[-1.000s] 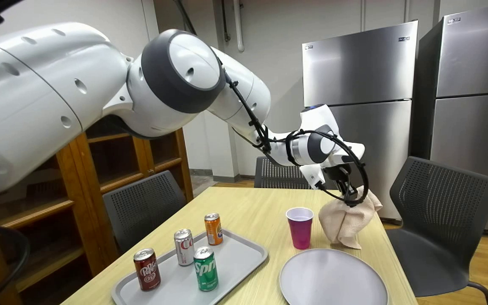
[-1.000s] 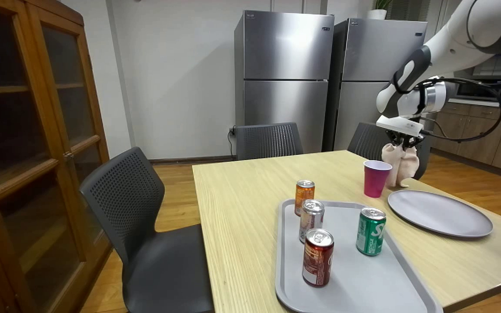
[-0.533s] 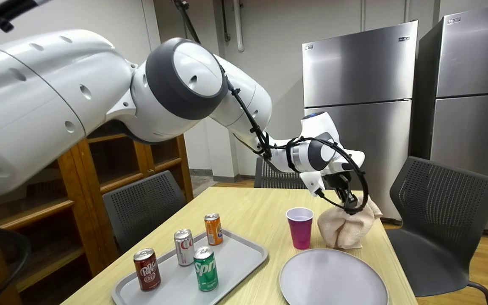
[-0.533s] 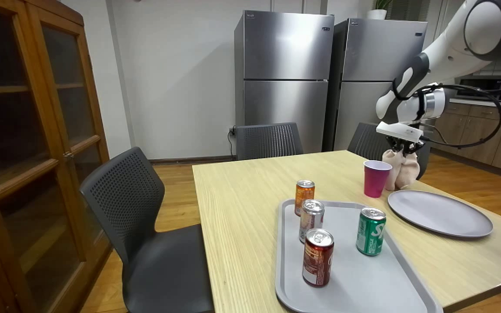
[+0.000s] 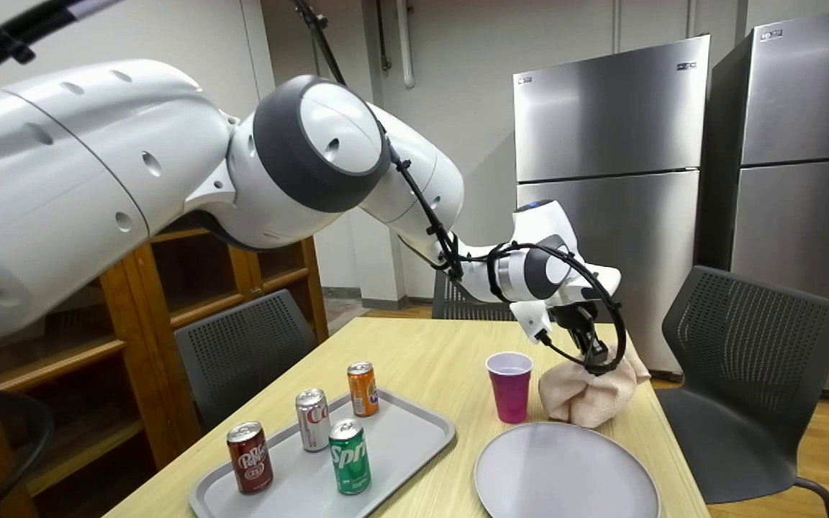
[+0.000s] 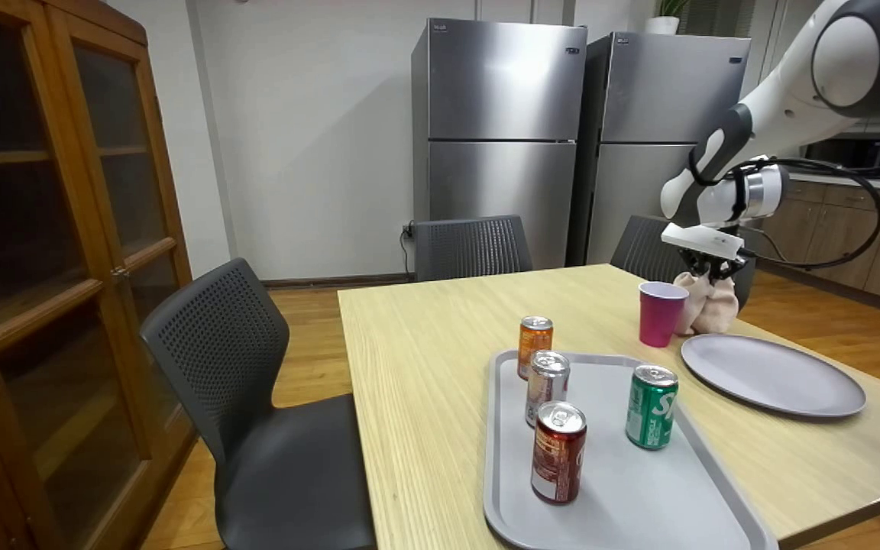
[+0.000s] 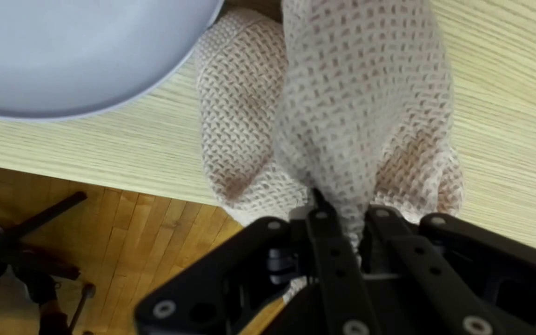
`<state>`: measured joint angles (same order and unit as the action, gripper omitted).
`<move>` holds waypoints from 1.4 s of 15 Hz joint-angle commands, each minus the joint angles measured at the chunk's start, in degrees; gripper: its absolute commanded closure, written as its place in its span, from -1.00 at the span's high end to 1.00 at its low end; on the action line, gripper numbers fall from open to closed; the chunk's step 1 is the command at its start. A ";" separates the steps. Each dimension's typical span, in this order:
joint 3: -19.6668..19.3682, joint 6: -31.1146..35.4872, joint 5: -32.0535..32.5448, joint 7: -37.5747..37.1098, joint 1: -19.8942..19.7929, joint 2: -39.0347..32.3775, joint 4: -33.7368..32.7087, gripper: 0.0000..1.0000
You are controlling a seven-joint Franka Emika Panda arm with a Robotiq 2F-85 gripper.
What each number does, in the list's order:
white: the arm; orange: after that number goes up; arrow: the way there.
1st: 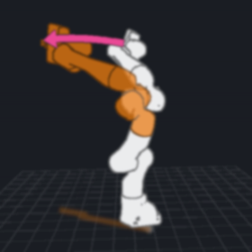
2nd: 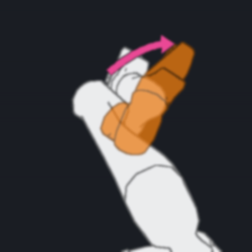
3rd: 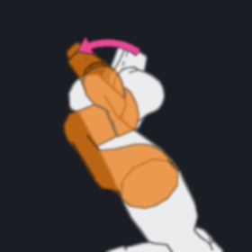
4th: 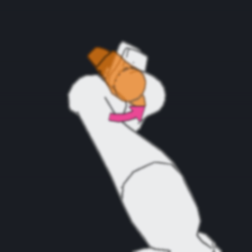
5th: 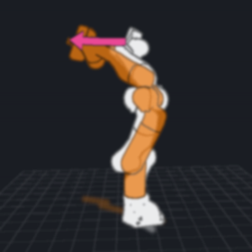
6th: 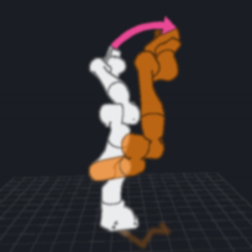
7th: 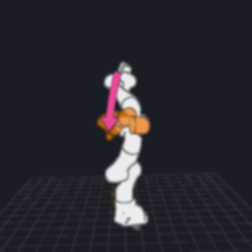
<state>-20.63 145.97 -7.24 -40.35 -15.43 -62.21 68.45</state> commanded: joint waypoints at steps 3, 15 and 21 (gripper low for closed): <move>0.29 -1.95 -0.02 -1.18 -0.72 -1.41 -2.74 -0.94; 0.00 -1.11 -0.47 -0.60 -0.23 0.05 -0.70 0.99; 0.81 0.68 -0.55 1.50 0.11 4.17 2.74 1.00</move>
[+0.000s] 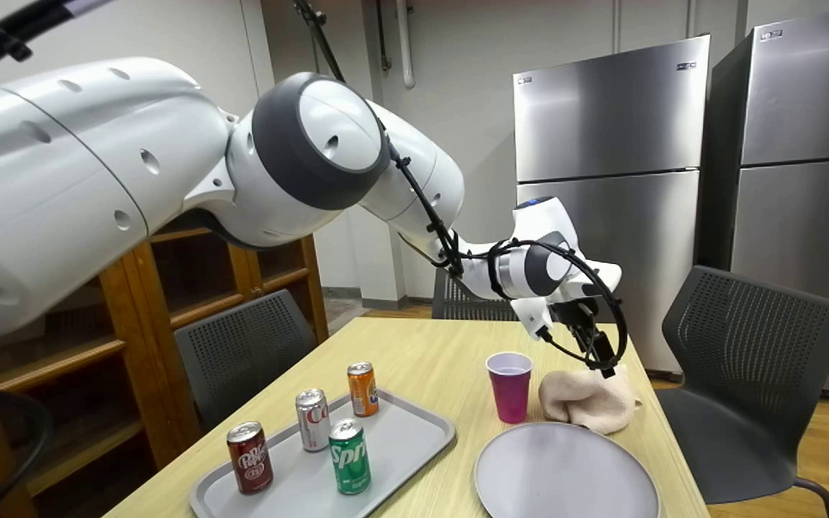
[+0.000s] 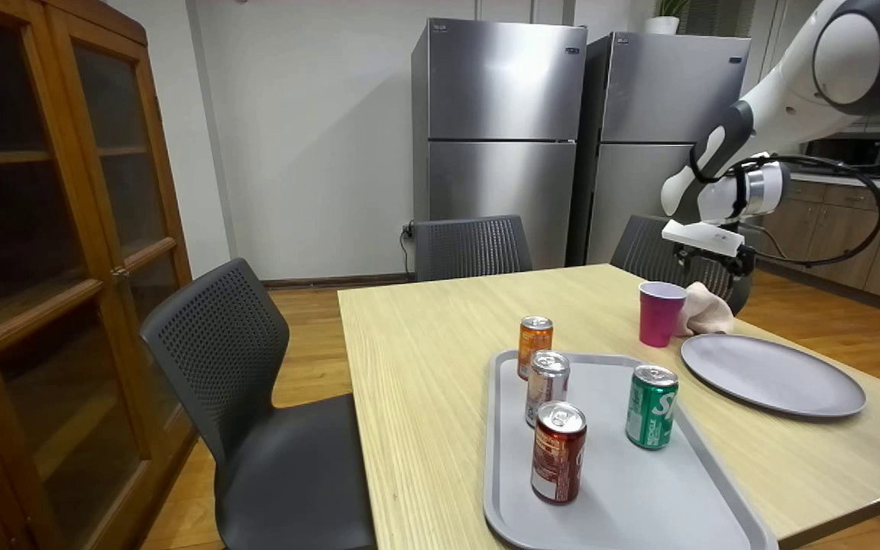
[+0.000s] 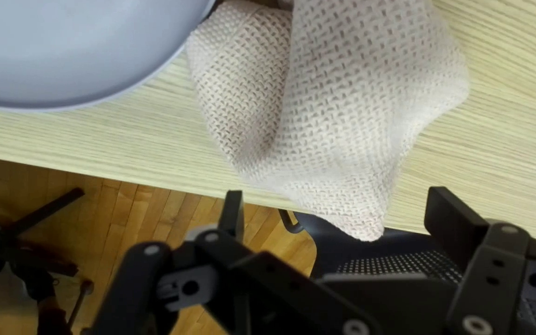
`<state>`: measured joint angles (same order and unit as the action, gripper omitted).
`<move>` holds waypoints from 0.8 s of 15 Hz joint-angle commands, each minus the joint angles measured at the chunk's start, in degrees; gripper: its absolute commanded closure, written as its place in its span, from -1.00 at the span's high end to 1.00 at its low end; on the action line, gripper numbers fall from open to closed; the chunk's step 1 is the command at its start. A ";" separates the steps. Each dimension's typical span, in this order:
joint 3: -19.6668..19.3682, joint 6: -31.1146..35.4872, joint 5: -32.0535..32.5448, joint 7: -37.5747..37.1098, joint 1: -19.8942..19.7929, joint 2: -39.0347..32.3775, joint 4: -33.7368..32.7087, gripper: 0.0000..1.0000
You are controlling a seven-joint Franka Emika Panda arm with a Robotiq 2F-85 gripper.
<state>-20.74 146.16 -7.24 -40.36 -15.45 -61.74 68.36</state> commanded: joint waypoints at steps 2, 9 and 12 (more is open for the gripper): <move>1.31 0.79 -0.32 2.91 0.41 5.61 4.13 1.00; 3.23 1.86 0.20 10.61 2.00 14.91 12.82 1.00; 4.07 2.38 0.36 14.43 2.89 19.41 17.91 1.00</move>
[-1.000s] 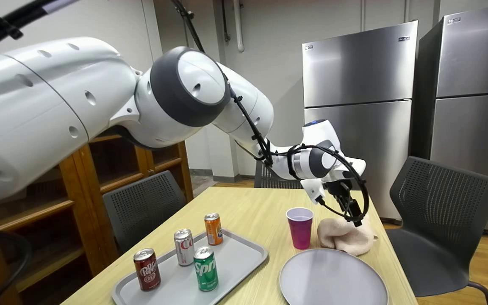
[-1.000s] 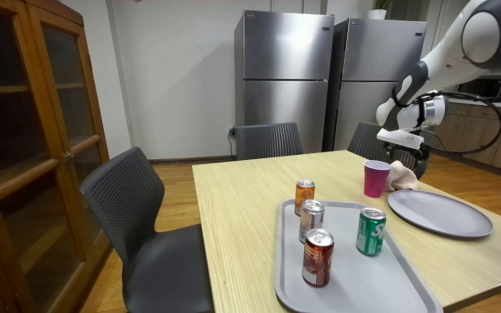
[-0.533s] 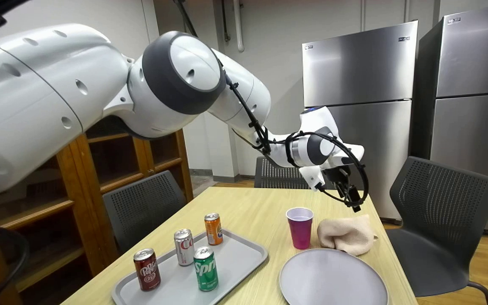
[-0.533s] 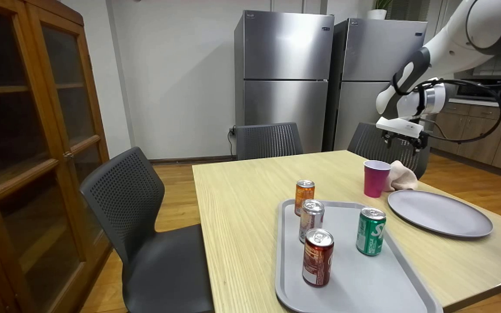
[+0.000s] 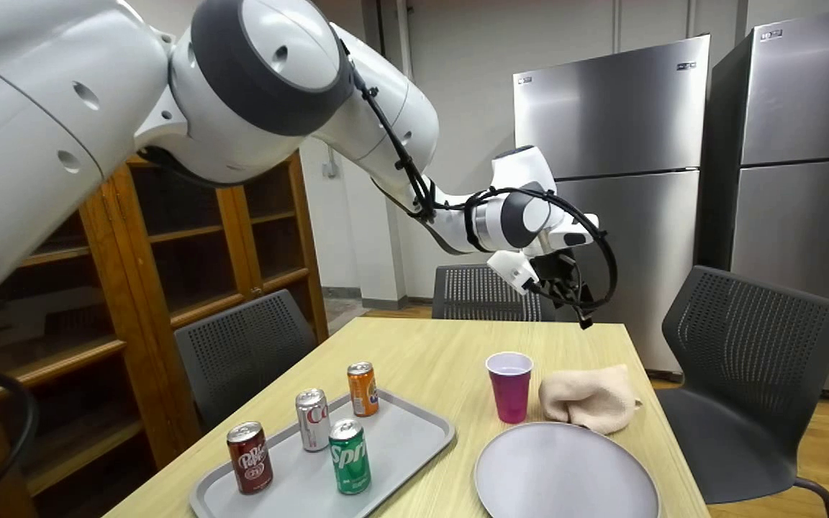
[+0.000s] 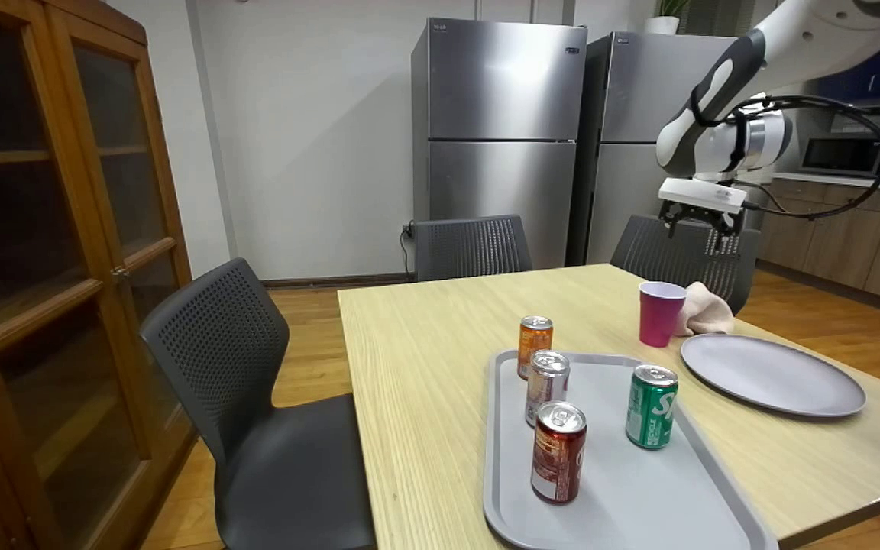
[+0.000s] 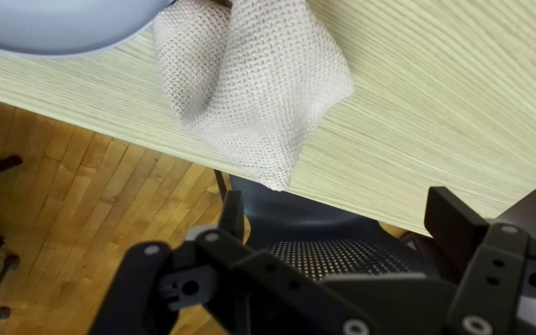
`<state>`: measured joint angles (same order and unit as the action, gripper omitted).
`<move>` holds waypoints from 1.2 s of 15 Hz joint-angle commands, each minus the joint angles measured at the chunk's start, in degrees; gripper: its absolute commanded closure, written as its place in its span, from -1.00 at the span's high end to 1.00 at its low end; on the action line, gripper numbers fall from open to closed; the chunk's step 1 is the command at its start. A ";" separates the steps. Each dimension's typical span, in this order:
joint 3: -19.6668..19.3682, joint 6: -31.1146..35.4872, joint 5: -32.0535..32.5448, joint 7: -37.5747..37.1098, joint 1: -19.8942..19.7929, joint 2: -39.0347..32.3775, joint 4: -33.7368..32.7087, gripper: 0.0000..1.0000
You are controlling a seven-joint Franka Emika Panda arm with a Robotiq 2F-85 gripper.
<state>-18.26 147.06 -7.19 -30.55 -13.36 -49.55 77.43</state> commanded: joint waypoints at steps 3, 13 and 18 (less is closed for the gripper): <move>2.93 1.38 0.71 9.37 1.51 11.91 14.26 1.00; 7.88 1.99 1.31 22.81 3.36 27.00 33.47 1.00; 10.32 1.69 1.08 28.43 3.74 32.97 40.60 1.00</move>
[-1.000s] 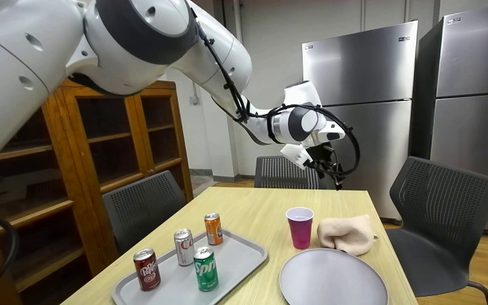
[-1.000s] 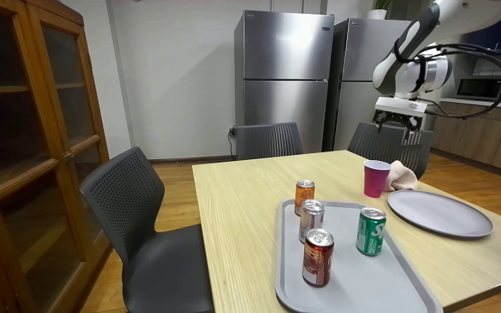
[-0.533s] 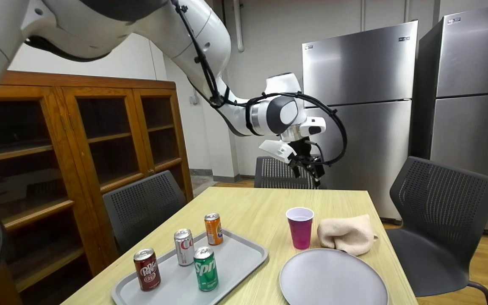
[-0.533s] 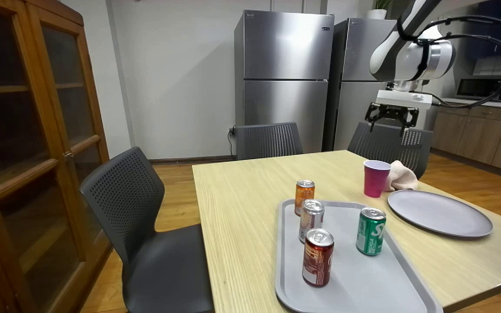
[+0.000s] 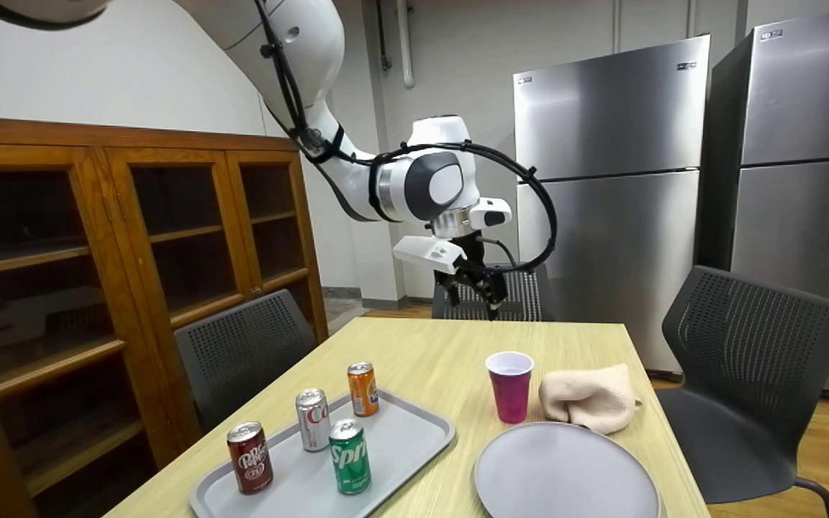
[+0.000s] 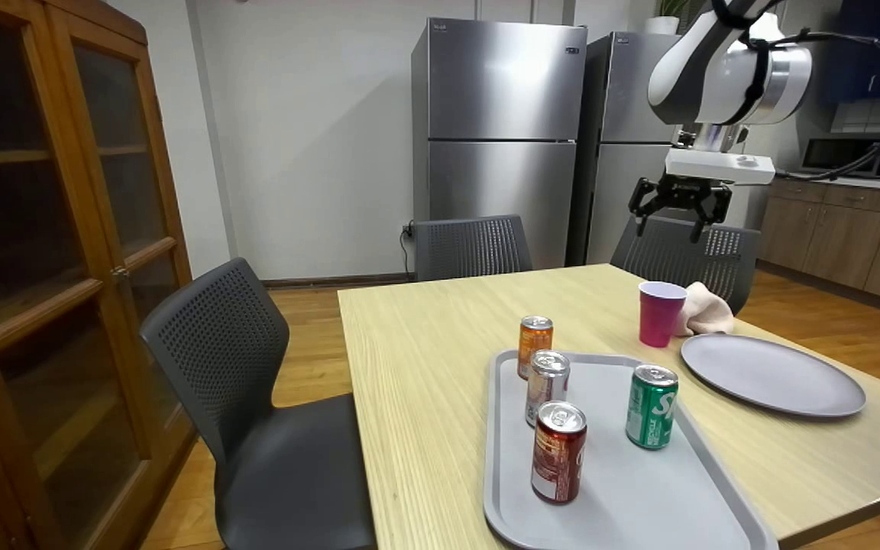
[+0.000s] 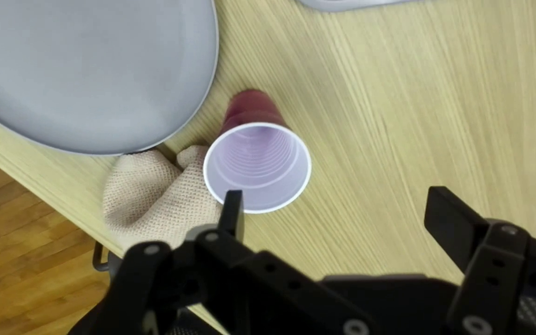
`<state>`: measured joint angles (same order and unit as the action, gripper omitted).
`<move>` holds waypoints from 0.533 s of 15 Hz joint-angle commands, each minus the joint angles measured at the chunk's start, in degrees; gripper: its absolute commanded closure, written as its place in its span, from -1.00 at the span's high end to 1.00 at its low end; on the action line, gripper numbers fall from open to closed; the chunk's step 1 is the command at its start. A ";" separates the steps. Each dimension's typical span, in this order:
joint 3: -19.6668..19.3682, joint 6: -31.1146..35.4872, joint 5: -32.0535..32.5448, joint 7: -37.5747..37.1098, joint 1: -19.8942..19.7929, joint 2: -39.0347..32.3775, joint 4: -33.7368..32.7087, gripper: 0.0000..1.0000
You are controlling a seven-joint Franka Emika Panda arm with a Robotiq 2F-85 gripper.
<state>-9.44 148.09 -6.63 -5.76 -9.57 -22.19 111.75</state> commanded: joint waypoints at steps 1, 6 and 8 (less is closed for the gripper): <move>1.89 0.54 0.56 4.50 0.14 6.65 7.49 1.00; 3.34 0.55 0.71 7.35 1.44 10.45 12.30 1.00; 3.86 0.64 0.80 7.44 2.25 11.58 13.75 1.00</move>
<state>-6.53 148.09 -6.63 0.31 -7.99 -14.42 121.46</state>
